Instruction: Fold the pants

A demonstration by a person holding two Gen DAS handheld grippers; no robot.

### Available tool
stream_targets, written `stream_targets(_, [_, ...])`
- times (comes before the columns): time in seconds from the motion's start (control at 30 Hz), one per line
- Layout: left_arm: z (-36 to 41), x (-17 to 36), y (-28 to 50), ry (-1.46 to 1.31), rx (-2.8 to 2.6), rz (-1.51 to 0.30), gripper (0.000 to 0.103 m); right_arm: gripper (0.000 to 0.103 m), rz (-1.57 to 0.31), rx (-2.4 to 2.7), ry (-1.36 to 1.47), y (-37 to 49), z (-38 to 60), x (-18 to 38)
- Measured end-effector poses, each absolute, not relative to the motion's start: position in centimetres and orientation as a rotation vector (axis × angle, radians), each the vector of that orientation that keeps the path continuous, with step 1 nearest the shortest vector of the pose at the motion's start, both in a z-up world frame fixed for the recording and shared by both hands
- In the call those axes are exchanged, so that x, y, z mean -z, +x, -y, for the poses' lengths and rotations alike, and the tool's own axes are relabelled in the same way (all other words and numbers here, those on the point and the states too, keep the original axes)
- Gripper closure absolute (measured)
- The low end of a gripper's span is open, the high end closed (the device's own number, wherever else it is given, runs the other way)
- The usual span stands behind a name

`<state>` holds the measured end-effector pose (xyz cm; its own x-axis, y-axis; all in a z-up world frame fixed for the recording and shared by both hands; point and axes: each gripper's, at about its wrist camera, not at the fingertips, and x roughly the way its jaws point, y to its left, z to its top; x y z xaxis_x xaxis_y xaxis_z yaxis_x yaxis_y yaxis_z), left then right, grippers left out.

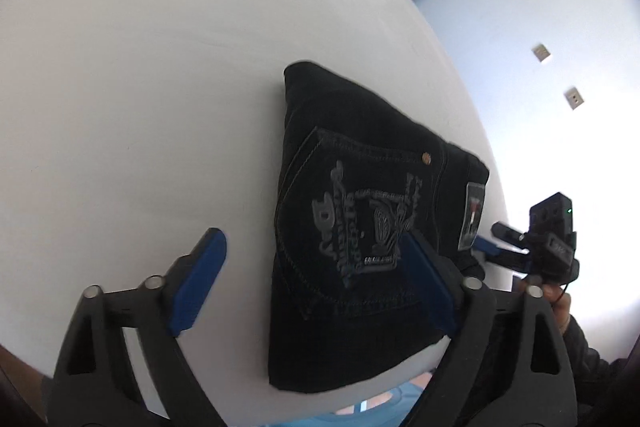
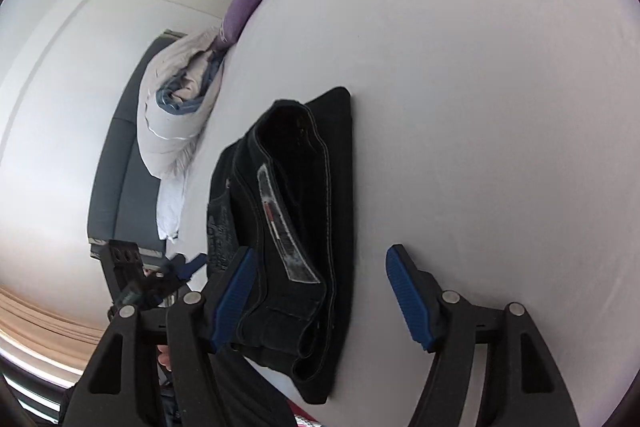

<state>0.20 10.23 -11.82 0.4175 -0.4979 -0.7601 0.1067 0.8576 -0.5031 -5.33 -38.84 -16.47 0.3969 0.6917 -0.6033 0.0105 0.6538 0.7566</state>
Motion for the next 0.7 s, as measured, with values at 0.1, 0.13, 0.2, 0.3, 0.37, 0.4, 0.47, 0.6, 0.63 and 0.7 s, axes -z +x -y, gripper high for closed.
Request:
stream_targets(0.1, [-10.2,12.4,1.4,-0.431,0.413,-1.116,0.014,0.03,-1.125,-0.499,0.724,-4.2,37.8,16.6])
stream_targets(0.13, [-10.2,12.7,1.7,-0.425,0.404,-1.129,0.014,0.03,-1.14,-0.495,0.699,-3.9,37.5,16.7])
stream_targets(0.2, [-10.1,13.7,2.7,-0.386,0.353,-1.19,0.015,0.03,-1.165,-0.485,0.648,-2.9,36.4,16.7])
stream_targets(0.3, [-9.4,14.9,3.7,-0.339,0.329,-1.254,0.022,0.041,-1.198,-0.482,0.591,-1.7,35.1,16.6])
stream_targets(0.37, [-8.3,14.8,4.2,-0.292,0.346,-1.256,0.029,0.057,-1.225,-0.477,0.576,-1.1,34.5,17.0])
stream_targets(0.4, [-7.8,14.7,4.4,-0.282,0.364,-1.258,0.042,0.06,-1.227,-0.475,0.577,-1.0,34.4,17.1])
stream_targets(0.47, [-6.8,14.5,4.7,-0.266,0.395,-1.265,0.058,0.065,-1.223,-0.48,0.578,-1.0,34.4,17.2])
stream_targets(0.6, [-4.8,14.2,5.1,-0.187,0.385,-1.278,0.066,0.071,-1.207,-0.476,0.539,-1.2,33.7,16.8])
stream_targets(0.63, [-4.5,14.1,5.0,-0.18,0.382,-1.275,0.07,0.073,-1.199,-0.473,0.507,-1.3,33.5,16.5])
stream_targets(0.7, [-3.9,13.5,4.7,-0.153,0.367,-1.26,0.075,0.076,-1.18,-0.462,0.429,-1.6,32.8,15.7])
